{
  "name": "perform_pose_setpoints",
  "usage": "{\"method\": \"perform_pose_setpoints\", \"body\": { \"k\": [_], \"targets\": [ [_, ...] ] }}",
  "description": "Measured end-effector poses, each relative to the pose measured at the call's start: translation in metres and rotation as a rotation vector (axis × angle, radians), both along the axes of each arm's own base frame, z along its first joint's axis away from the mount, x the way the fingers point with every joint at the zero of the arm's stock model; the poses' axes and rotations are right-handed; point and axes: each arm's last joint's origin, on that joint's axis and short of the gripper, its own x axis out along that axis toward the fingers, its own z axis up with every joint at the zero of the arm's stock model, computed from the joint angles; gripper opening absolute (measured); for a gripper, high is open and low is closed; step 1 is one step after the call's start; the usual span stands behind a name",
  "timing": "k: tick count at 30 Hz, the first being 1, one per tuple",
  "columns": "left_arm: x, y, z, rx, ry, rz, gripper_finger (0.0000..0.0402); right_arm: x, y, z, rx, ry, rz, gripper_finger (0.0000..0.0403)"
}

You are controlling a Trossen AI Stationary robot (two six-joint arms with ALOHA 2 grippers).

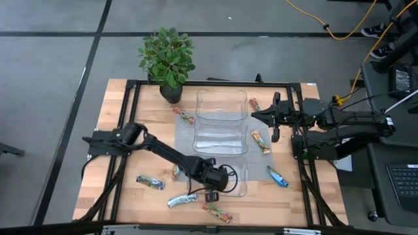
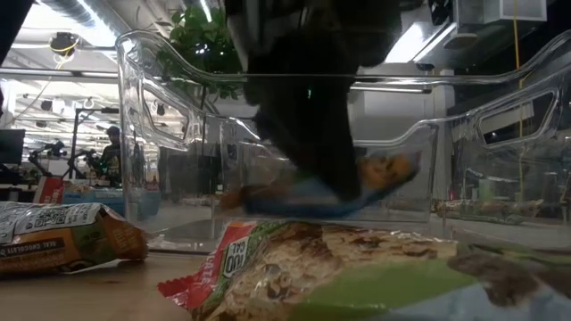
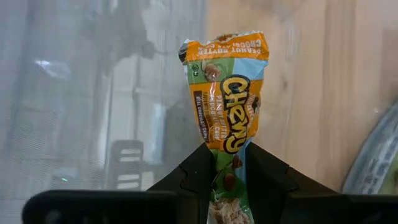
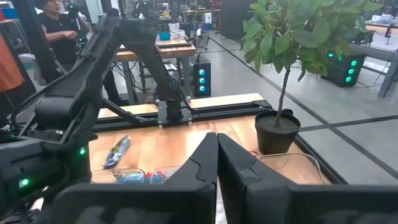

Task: Pick and place Granola Bars by type
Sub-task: Put the yellow granola bar into the bottom transparent bin, then put the red granola bar into the middle transparent bin

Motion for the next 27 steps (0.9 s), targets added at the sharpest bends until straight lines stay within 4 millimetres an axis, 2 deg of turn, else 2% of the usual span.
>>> {"method": "perform_pose_setpoints", "body": {
  "k": [5, 16, 27],
  "targets": [
    [-0.0002, -0.0006, -0.009, -0.005, 0.033, 0.014, 0.0075, 0.0, 0.0, 0.0, 0.0, 0.0, 0.0, 0.0008],
    [0.0014, 0.006, -0.0059, -0.059, 0.049, 0.033, 0.0081, -0.0001, 0.0, -0.0018, -0.001, 0.019, 0.0, 0.0008],
    [-0.0011, 0.0083, -0.002, -0.072, 0.069, 0.073, 0.017, -0.0005, 0.0, -0.0046, -0.002, 0.048, 0.001, 0.0008]
  ]
}}
